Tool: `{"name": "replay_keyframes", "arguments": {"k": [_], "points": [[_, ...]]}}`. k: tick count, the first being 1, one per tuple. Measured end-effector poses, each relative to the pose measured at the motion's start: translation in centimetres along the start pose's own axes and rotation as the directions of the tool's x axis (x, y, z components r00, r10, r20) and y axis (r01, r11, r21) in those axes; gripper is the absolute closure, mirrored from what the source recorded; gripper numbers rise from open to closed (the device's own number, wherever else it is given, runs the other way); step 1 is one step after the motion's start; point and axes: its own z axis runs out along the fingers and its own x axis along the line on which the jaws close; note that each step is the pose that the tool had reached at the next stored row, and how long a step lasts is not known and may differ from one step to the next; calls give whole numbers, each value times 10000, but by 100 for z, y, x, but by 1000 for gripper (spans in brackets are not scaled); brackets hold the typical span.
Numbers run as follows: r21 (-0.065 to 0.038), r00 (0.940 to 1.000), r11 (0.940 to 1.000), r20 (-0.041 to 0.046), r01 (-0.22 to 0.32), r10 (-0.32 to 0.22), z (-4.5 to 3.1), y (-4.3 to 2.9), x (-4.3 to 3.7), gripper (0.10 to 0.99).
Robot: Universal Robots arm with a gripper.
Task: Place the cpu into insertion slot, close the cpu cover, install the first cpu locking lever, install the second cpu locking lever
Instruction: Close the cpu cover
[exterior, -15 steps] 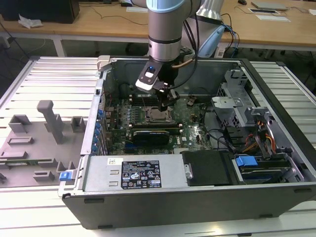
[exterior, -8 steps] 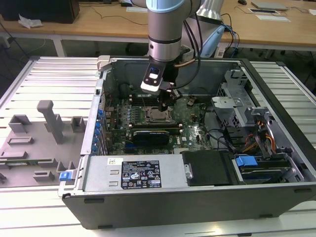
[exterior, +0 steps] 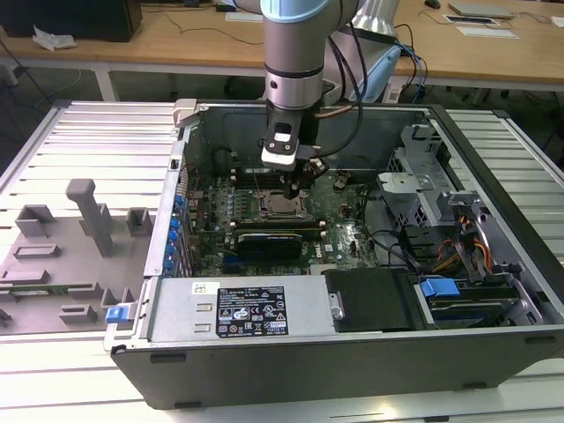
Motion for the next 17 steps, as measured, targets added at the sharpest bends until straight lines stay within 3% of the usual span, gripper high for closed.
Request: {"name": "replay_keyframes", "arguments": {"k": [4, 9, 10, 11, 15, 16, 17], "points": [[-16, 9949, 9949, 21, 1010, -1010, 0, 1, 1, 980], [-29, 9779, 9779, 44, 2092, -2092, 0, 1, 1, 980], [-34, 9719, 9719, 51, 2355, -2354, 0, 2, 1, 980], [-39, 9593, 9593, 61, 2824, -2824, 0, 2, 2, 980], [-52, 9343, 9343, 77, 3564, -3564, 0, 2, 2, 980], [-57, 9233, 9233, 83, 3841, -3841, 0, 2, 2, 980], [-59, 9173, 9173, 86, 3982, -3981, 0, 2, 2, 980]]}}
